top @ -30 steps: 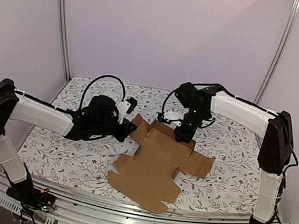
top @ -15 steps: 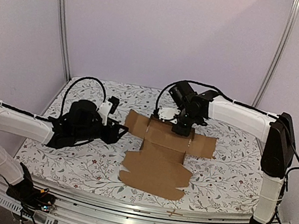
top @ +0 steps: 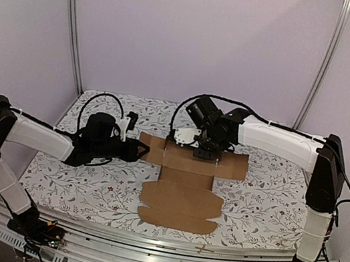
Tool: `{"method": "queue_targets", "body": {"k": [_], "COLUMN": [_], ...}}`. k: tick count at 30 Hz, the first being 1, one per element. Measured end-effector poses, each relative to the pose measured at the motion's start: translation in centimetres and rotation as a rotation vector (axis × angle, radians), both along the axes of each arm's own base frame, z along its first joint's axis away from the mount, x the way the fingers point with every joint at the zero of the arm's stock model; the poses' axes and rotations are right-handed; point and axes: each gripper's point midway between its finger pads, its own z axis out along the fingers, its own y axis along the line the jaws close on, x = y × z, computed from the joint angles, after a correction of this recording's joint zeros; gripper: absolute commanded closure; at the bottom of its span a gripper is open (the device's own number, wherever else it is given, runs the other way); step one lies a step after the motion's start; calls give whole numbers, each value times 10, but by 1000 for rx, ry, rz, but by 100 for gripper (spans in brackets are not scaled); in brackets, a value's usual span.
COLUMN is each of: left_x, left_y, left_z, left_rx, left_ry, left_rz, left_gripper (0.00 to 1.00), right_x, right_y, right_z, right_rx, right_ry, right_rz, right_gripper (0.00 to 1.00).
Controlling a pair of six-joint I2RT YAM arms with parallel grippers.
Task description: Fold the paper box
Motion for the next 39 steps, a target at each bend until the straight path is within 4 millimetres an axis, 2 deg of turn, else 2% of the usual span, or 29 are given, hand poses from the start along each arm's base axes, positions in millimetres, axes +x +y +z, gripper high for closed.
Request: {"method": "queue_targets", "body": {"k": [3,6,8,15,21,29,33,35,39], "left_x": [-3,-3,-2,-4,-6,-5,-4,-5,-5], "left_y": [-7,-9,-10,-5,1,3,3,3,3], "left_z": [-6,-4,-1,0,-1,-1,1,2,8], "left_rx": [-18,-33,-39,-18,5,31,35,34,30], "left_ry": [28,26,12,-30,-58,-80,-90,-91,-107], "left_rz": [-36,-43,-45,-41,-30,-19,-15,-15,-12], "left_gripper": [91,100,100,100,100,100,100,100,73], "right_x": [-1,-1,-4,-15,-20,-22,-26,-27,-28], "right_y": [1,1,0,-2,-13,-17,-16,-16,-14], "right_z": [2,3,4,16,19,32,31,30,29], "right_rx": [-6,-4,0,54,96,145,148,148,148], "right_ry": [-8,-10,1,116,215,268,287,297,298], "right_rz": [5,4,4,1,-37,-67,-63,-63,-55], "right_gripper": [92,80,77,77,78,90,99,100,100]}}
